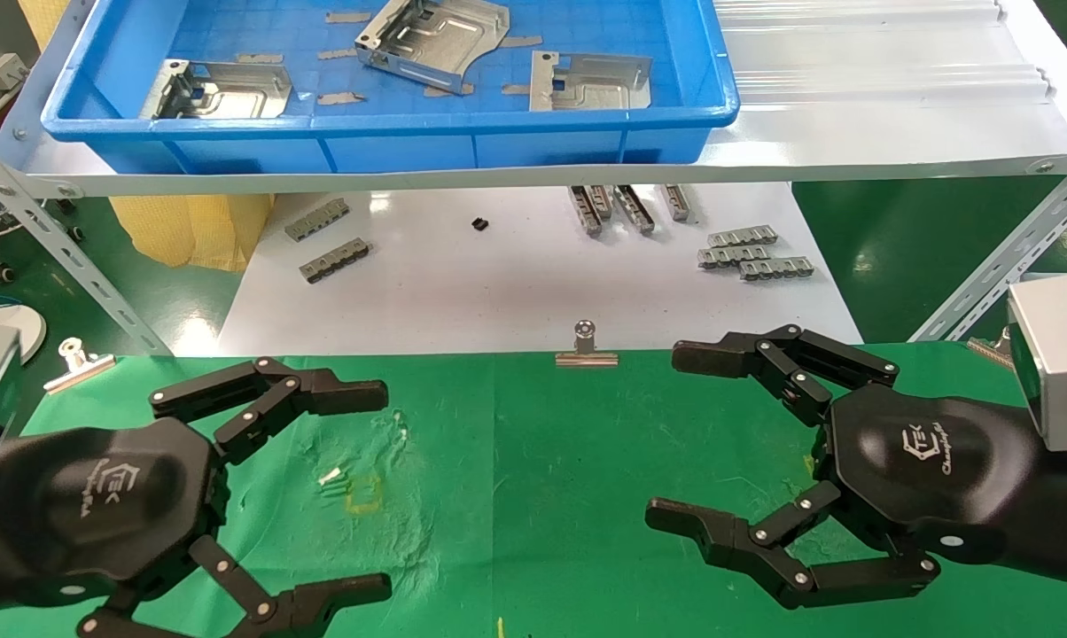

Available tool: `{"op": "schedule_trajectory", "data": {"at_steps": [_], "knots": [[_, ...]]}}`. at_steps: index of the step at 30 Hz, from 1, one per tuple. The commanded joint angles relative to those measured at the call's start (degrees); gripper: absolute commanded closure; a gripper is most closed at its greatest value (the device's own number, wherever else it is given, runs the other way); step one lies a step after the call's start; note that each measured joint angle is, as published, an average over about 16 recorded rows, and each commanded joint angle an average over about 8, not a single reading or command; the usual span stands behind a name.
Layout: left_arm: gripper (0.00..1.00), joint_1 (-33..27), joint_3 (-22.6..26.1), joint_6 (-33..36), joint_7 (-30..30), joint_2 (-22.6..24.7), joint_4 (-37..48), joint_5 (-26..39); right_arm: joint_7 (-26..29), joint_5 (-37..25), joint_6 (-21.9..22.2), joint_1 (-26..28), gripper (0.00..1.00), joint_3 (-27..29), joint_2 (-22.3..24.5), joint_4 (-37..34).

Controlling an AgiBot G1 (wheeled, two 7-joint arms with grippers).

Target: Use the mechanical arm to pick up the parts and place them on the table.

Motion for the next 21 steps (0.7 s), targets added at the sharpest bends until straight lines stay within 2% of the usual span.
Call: {"op": "schedule_trajectory", "data": {"at_steps": [1, 21], "knots": [[0.0, 0.0, 0.0, 0.0, 0.0, 0.0, 0.0, 0.0, 0.0, 0.0, 0.0, 0.0, 1.0, 0.0, 0.0, 0.0], [0.0, 0.0, 0.0, 0.0, 0.0, 0.0, 0.0, 0.0, 0.0, 0.0, 0.0, 0.0, 1.0, 0.0, 0.0, 0.0]]}}
